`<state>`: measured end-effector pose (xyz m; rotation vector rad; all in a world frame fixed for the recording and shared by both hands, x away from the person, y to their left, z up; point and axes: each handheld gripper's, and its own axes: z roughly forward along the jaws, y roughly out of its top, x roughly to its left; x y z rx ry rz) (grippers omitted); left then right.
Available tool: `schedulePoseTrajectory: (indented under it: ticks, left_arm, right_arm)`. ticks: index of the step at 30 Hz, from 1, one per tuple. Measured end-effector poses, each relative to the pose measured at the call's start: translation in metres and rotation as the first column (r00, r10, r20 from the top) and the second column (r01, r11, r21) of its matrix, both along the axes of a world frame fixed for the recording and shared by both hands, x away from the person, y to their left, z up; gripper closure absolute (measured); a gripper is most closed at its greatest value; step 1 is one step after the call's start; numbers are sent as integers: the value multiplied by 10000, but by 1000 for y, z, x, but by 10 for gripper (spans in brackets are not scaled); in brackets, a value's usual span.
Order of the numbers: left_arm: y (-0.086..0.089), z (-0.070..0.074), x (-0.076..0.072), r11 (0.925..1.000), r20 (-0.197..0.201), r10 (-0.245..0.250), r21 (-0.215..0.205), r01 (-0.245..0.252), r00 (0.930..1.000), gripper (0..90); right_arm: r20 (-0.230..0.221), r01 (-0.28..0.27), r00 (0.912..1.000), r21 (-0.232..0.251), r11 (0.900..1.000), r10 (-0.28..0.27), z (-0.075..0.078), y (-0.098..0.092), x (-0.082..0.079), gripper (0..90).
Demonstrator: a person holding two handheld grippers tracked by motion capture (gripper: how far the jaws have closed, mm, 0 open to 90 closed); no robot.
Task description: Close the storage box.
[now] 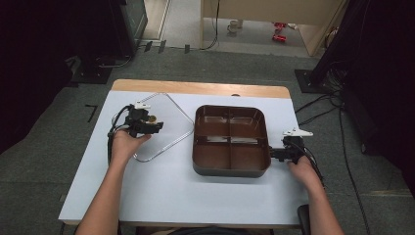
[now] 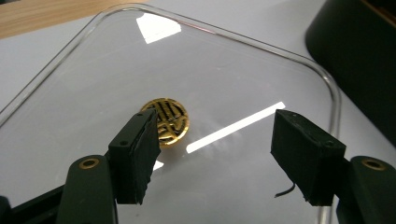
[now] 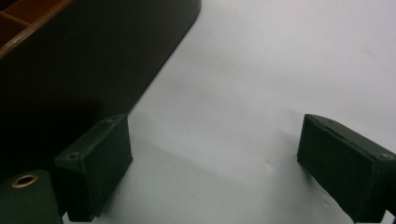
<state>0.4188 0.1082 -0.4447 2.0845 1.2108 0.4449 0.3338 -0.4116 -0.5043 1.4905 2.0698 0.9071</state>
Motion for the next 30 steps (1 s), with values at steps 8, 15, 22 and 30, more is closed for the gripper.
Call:
schedulePoseTrajectory:
  ticks: [8, 15, 22, 30]
  left_arm:
    - [3, -13, 17, 9984, 131, 563, -96, -562, 9983, 390]
    - [4, -28, 25, 9956, -324, 923, 213, -916, 9952, 456]
    - [5, -30, 25, 9962, -274, 862, 103, -860, 9959, 563]
    - [7, -30, 25, 9965, -288, 834, -15, -834, 9961, 591]
  right_arm:
    - [-5, 5, 10000, 6, 10000, -5, 0, 0, 0, 94]
    - [-2, 3, 10000, 7, 10000, -3, 0, 0, 0, 94]
    - [-5, 3, 10000, 11, 10000, -3, 0, 0, 0, 94]
    - [-2, 6, 10000, 12, 10000, -6, 0, 0, 0, 94]
